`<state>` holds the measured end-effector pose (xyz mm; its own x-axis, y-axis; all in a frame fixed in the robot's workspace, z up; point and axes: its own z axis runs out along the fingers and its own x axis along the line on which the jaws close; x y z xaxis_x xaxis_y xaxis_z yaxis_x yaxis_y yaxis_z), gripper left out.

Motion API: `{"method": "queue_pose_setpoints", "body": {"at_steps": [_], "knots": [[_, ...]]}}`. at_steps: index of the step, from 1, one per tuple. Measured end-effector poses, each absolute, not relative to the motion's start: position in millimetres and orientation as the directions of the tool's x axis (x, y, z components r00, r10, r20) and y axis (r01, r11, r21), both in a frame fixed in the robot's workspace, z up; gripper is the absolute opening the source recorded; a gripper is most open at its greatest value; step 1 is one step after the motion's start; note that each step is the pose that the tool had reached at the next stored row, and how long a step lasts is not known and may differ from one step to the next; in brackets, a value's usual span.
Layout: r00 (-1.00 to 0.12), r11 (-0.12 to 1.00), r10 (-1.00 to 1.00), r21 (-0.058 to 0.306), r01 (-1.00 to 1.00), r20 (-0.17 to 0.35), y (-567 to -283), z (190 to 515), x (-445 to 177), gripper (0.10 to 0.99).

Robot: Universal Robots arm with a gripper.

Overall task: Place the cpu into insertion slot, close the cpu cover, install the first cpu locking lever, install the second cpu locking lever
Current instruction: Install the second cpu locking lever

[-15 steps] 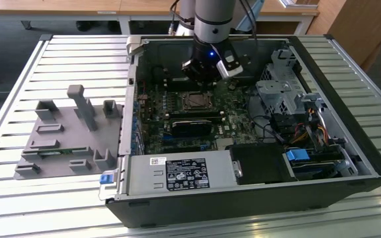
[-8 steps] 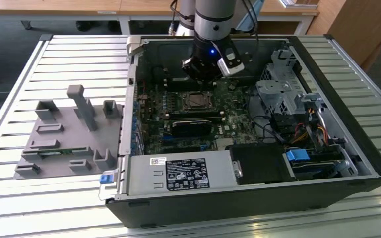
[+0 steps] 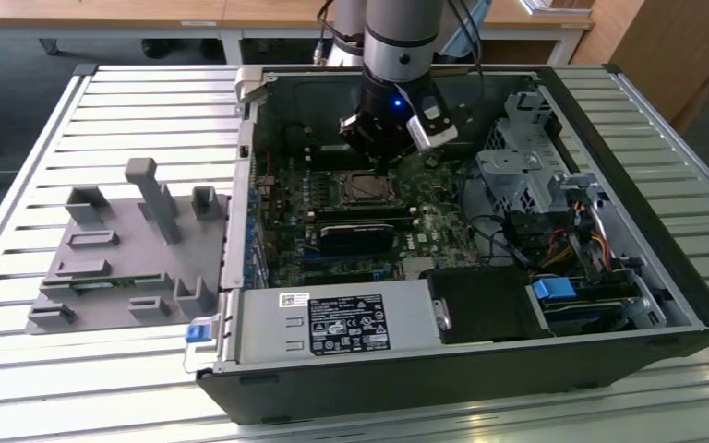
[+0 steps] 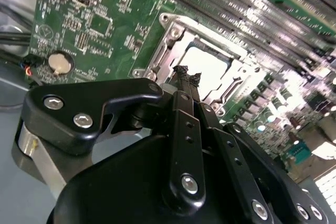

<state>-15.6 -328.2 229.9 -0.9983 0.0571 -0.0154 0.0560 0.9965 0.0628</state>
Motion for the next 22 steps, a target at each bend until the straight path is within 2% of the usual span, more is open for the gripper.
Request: {"method": "queue_pose_setpoints", "body": {"at_steps": [15,22], "knots": [[-0.998,0.996,0.057,0.062,0.057,-0.005,-344.4,229.4,-15.5,0.106],[-0.998,0.996,0.057,0.075,0.057,-0.005,-356.6,229.1,-15.5,0.106]]}}
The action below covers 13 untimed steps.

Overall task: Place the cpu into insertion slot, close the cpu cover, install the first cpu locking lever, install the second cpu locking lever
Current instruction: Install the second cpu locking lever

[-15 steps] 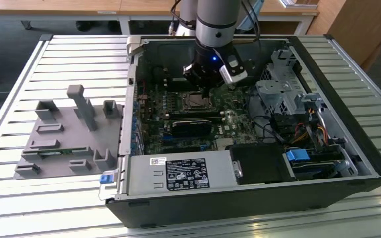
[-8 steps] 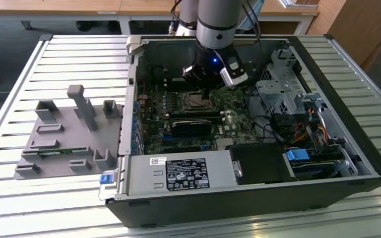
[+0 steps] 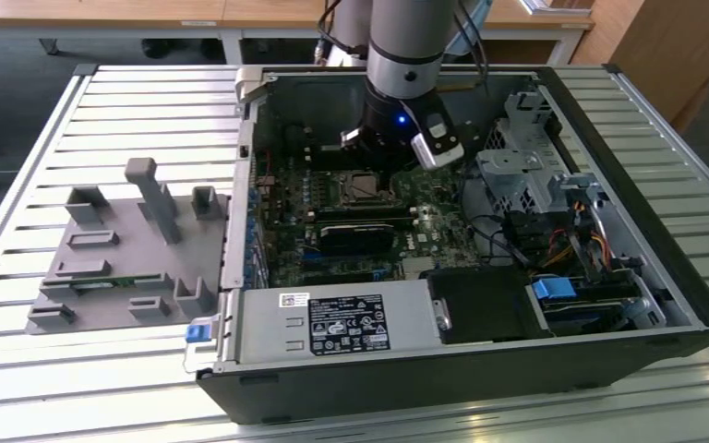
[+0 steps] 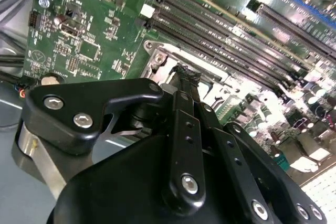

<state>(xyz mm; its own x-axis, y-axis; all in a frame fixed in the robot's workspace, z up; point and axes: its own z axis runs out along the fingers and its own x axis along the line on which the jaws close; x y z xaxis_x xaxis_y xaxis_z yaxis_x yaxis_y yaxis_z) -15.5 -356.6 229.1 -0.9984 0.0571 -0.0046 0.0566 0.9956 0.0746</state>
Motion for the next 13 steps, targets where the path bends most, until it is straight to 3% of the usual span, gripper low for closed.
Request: {"method": "queue_pose_setpoints", "body": {"at_steps": [4,13], "knots": [[-0.998,0.991,0.057,0.123,0.057,-0.002,-361.9,228.8,-15.5,0.106],[-0.998,0.990,0.057,0.125,0.057,-0.002,-372.2,228.7,-15.5,0.106]]}}
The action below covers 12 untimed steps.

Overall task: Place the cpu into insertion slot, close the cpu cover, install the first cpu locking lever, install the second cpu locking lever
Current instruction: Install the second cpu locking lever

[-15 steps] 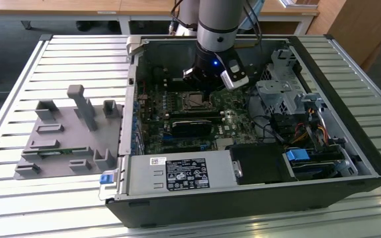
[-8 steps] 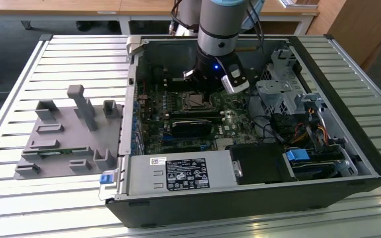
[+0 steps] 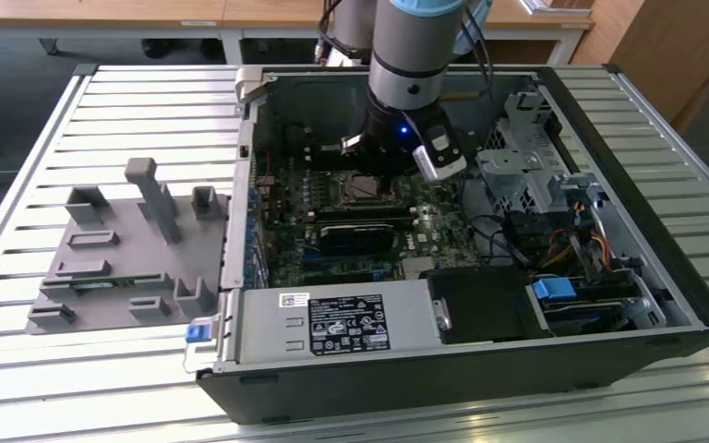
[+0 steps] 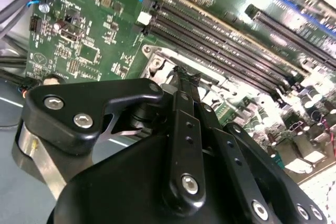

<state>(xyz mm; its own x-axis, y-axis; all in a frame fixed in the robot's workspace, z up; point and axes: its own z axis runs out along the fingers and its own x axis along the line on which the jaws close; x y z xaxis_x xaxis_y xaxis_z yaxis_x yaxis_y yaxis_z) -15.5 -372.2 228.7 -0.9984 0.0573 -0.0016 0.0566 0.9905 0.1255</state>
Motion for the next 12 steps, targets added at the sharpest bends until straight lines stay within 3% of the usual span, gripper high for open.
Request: {"method": "queue_pose_setpoints", "body": {"at_steps": [12], "knots": [[-0.998,0.990,0.057,0.126,0.056,-0.003,-379.0,227.9,-43.1,0.106]]}}
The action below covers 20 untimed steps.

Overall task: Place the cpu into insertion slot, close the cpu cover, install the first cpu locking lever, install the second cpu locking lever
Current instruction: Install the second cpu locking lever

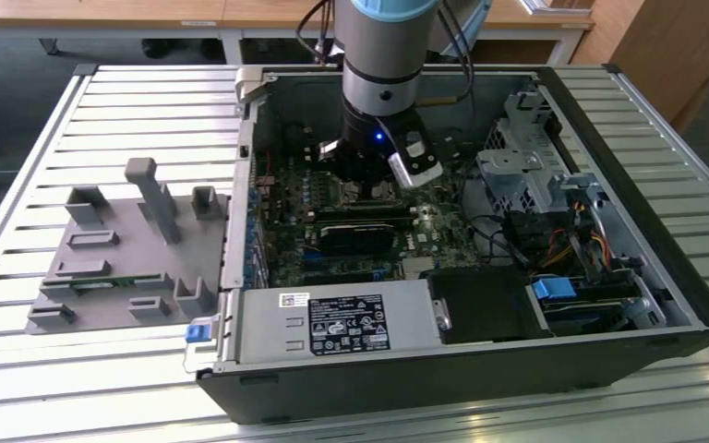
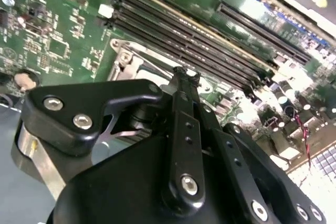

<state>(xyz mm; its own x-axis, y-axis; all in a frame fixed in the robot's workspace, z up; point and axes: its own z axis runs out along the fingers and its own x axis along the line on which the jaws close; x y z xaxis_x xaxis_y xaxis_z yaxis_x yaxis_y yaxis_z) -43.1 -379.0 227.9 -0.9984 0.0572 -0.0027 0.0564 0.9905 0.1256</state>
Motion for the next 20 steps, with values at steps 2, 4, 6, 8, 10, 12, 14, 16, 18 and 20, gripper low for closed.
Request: {"method": "queue_pose_setpoints", "body": {"at_steps": [2,4,6,8,10,12,14,16,18,20], "knots": [[-0.998,0.990,0.057,0.125,0.056,-0.003,-379.1,227.5,-45.2,0.106],[-0.998,0.990,0.057,0.125,0.056,-0.003,-379.1,226.0,-46.5,0.106],[-0.998,0.990,0.057,0.129,0.056,-0.002,-379.2,223.9,-46.7,0.106],[-0.998,0.989,0.057,0.133,0.056,-0.002,-379.7,221.7,-46.8,0.106],[-0.998,0.989,0.057,0.139,0.056,-0.002,-380.9,219.8,-47.0,0.106],[-0.998,0.988,0.057,0.147,0.057,-0.001,-382.1,218.1,-48.1,0.106],[-0.998,0.985,0.057,0.164,0.056,0.000,-384.6,217.6,-49.6,0.106],[-0.998,0.981,0.057,0.183,0.056,0.000,-387.3,217.5,-51.1,0.106],[-0.998,0.979,0.057,0.196,0.056,0.000,-390.1,217.5,-53.6,0.106],[-0.998,0.978,0.057,0.201,0.056,0.000,-393.0,217.3,-57.6,0.106]]}}
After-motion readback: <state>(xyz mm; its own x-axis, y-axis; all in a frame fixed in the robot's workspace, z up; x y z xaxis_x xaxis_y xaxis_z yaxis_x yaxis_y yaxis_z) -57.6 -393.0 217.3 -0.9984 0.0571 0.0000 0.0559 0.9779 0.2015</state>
